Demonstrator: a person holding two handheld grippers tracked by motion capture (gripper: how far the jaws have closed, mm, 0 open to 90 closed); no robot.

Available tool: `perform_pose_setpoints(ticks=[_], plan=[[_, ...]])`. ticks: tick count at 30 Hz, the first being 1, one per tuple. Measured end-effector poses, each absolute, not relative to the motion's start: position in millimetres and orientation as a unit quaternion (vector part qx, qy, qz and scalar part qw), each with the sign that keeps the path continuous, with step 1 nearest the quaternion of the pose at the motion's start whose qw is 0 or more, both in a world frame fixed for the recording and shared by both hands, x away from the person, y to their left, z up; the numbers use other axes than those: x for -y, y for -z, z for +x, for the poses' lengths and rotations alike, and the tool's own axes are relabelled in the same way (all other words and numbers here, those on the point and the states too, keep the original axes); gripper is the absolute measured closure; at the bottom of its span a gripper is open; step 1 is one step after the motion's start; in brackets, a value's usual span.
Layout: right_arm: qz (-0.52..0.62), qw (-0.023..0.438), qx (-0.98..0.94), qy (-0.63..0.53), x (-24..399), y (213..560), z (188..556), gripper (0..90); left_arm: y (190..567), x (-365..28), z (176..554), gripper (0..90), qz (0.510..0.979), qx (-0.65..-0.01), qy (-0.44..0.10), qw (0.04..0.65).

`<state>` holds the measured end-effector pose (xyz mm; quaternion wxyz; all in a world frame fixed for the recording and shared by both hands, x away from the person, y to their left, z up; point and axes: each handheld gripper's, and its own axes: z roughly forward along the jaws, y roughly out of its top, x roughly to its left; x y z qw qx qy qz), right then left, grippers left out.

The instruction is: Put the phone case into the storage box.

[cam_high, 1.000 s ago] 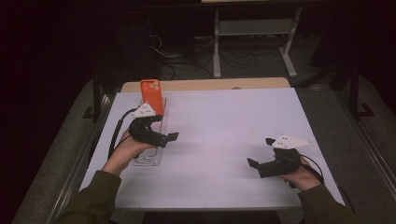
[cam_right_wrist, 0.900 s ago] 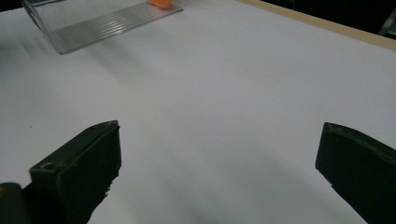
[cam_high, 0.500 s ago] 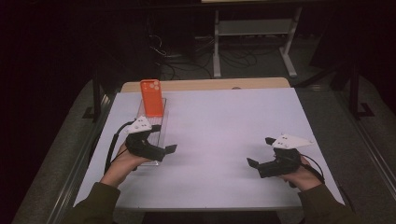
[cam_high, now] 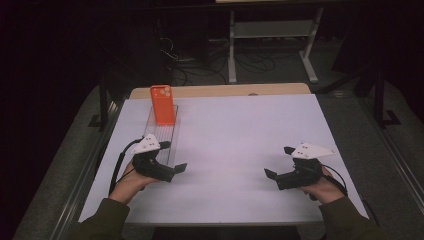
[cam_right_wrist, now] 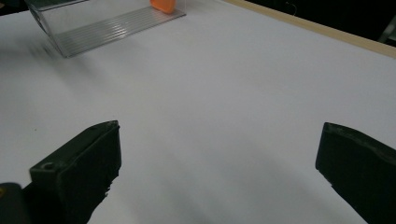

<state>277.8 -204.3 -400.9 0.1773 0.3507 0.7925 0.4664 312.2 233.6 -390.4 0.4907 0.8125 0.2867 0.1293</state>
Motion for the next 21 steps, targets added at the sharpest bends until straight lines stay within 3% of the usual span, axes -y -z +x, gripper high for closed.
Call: perform_pose_setpoints(ticks=[21], plan=[[0.348,0.179,-0.791,-0.471,204.5,398.9,280.5,0.0,395.4,-237.9,311.6,0.0,0.814,-0.291,-0.121,0.487]])
